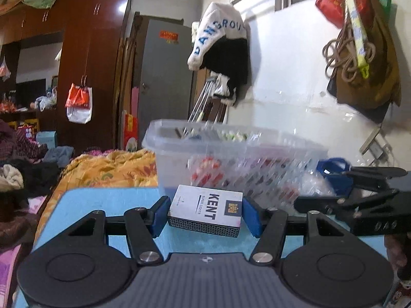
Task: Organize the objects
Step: 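Carry both held items over the white basket and release them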
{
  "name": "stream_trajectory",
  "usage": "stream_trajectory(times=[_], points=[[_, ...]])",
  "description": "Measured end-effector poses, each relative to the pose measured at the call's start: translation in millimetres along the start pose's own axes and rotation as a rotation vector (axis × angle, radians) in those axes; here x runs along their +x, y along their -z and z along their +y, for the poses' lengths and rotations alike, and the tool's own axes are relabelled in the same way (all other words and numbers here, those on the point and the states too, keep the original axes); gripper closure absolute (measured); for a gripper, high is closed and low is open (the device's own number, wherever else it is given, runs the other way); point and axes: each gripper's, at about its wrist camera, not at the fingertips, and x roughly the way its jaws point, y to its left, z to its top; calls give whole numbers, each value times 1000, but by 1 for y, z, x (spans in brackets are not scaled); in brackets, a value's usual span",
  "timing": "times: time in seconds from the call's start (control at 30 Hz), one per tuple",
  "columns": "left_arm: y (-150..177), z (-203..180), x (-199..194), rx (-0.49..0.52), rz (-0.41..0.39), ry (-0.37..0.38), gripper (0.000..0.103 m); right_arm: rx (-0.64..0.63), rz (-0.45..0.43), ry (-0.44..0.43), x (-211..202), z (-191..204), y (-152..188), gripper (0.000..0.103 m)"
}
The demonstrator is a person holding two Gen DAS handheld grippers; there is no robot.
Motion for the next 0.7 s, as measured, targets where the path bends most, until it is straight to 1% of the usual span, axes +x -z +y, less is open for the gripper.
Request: stream_trajectory(times=[0.1,0.2,0.27,0.3,0.37,0.47,0.53,0.6,0.7], points=[[-16,-1,-8,3,-32,13,39,7,-37,-18,-13,-3,-17,40],[-43,-6,-6,5,-59,32,39,4,-70,12,-19,-9,-37,40],[-65,-8,4,-5,-57,43,39,26,-71,23,-14,-19,-53,40],[-80,-9,14,-11,-42,49,39,38,-67,32,-8,-24,-64,40],[-102,-13,36,-32,-30,45,39,39,-47,93,11,-35,-88,40],[-131,-20,76,-34,33,38,39,35,5,163,46,-49,-110,40],[-138,-21,94,-46,73,28,39,26,39,186,61,-56,-111,40],[-141,-22,109,-47,90,2,39,23,55,195,69,-59,-109,40],[-138,-20,125,-59,119,-22,39,54,60,155,76,-67,-105,39]])
